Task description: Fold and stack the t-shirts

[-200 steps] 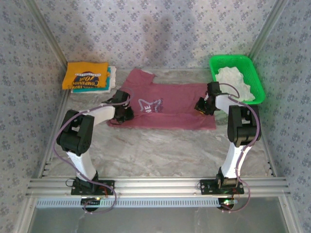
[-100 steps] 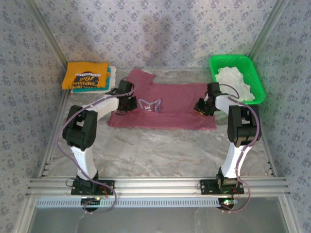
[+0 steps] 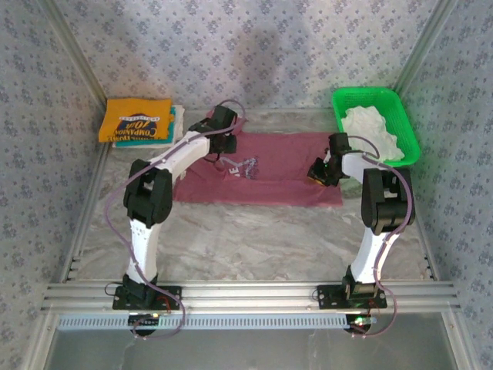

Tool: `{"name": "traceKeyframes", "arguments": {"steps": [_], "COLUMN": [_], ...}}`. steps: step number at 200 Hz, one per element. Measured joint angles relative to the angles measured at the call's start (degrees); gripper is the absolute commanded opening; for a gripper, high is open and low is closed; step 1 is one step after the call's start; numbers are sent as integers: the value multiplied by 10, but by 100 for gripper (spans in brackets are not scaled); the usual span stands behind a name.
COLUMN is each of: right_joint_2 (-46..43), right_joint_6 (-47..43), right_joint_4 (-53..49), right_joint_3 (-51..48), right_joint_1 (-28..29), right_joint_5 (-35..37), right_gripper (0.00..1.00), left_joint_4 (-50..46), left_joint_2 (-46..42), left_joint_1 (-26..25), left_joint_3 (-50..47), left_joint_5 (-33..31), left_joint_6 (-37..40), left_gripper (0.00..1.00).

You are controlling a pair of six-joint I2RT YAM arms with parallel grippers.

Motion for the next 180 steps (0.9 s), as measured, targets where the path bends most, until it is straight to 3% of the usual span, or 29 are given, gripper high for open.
{"name": "traceKeyframes", "arguments": {"steps": [46,107,135,154,180], "right_joint_2": [-23,-28,-28,-28,-28], "right_joint_6": [-11,-15,-15,-15,-16], "right_joint_4": [-6,-6,-8,-10,-10], "right_joint_3": [-5,-8,-8,-8,-8], "right_joint_1": [2,16,17,17,17], "right_joint_5": [-2,-6,-6,-6,-6], "right_gripper": [32,32,32,33,33], "left_joint_4": [65,58,57,57,59], "left_joint_2": [-123,-34,-3,-2,-2], "left_joint_1": [25,39,31,28,26], "left_joint_3": [-173,-141,-135,-135,-132], "left_joint_5": [35,80,92,95,94], "left_joint_6": [-31,-49,-58,-63,-69], "left_gripper": [44,48,35,19,13]}}
